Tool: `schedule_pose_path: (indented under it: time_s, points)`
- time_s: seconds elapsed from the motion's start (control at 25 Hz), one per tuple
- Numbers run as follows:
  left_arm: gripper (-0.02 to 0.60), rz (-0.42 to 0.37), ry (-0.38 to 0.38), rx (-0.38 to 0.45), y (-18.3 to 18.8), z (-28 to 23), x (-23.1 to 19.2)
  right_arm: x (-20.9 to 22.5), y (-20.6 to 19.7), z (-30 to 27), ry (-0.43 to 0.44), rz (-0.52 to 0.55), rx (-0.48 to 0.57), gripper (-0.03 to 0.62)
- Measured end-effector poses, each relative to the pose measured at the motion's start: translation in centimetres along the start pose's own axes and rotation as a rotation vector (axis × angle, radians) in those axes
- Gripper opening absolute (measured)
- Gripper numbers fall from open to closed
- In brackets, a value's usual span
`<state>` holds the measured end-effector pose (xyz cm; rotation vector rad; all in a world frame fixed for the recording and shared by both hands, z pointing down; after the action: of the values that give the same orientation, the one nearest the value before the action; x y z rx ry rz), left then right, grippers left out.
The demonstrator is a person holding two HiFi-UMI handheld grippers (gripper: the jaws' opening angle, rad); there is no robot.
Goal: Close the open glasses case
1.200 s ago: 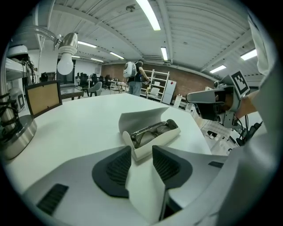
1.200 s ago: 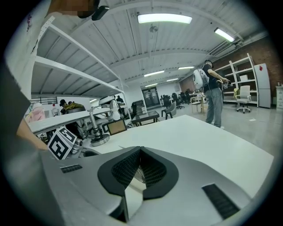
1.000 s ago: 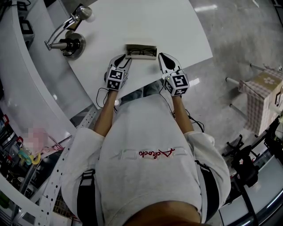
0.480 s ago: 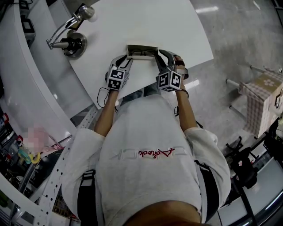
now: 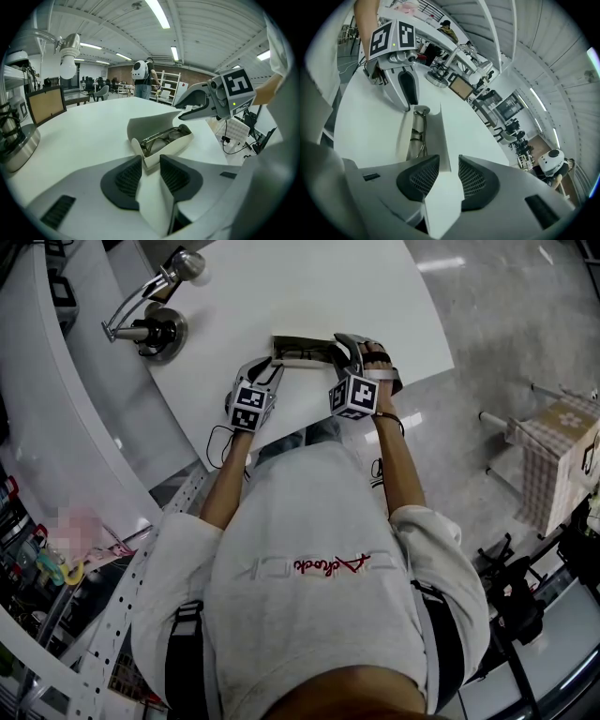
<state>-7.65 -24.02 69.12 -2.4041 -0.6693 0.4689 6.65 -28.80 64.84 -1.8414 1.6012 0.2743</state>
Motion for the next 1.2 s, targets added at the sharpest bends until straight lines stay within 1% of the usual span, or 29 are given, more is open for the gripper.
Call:
schedule_pose_path:
  time_s: [0.08, 0.12, 0.16, 0.24, 0.44, 0.64, 0.8, 1.2]
  points:
    - [0.150, -0.001, 0.000, -0.003, -0.2, -0.1, 0.0, 0.2, 0.0, -0.1, -0.008, 0.002, -0.002, 0.100]
    - [0.149, -0.002, -0.001, -0.002, -0.2, -0.1, -0.1, 0.3, 0.0, -0.2, -0.014, 0.008, -0.002, 0.059]
    - [0.149, -0.001, -0.001, -0.001, -0.1, -0.1, -0.1, 0.3, 0.0, -0.2, -0.019, 0.016, -0.003, 0.030]
    - [0.149, 0.000, 0.001, 0.002, 0.1, 0.0, 0.0, 0.1, 0.0, -0.1, -0.023, 0.028, -0.004, 0.023]
    - [0.150, 0.002, 0.004, 0.006, 0.3, 0.1, -0.1, -0.2, 0.0, 0.2, -0.004, 0.020, 0.003, 0.021]
    - [0.150, 0.004, 0.005, 0.004, 0.2, 0.1, -0.1, -1.3, -0.1, 0.9, 0.039, -0.003, 0.021, 0.026]
    - [0.150, 0.004, 0.004, 0.005, 0.3, 0.1, -0.1, -2.6, -0.1, 1.2, 0.084, -0.020, 0.020, 0.043]
    - [0.149, 0.009, 0.001, 0.011, 0.3, 0.2, -0.2, -5.0, -0.5, 1.6, 0.137, -0.017, 0.004, 0.067]
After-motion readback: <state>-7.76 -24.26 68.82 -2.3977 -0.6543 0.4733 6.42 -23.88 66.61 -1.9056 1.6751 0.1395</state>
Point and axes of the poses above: the fingertips, and each gripper's own axes: z backward along the fingers, x to its right, y out of its top, the point moved 3 cm from there along z, backward along the fingers, and after that the axes turned 7 degrees about -x, right-handed, at the moved point
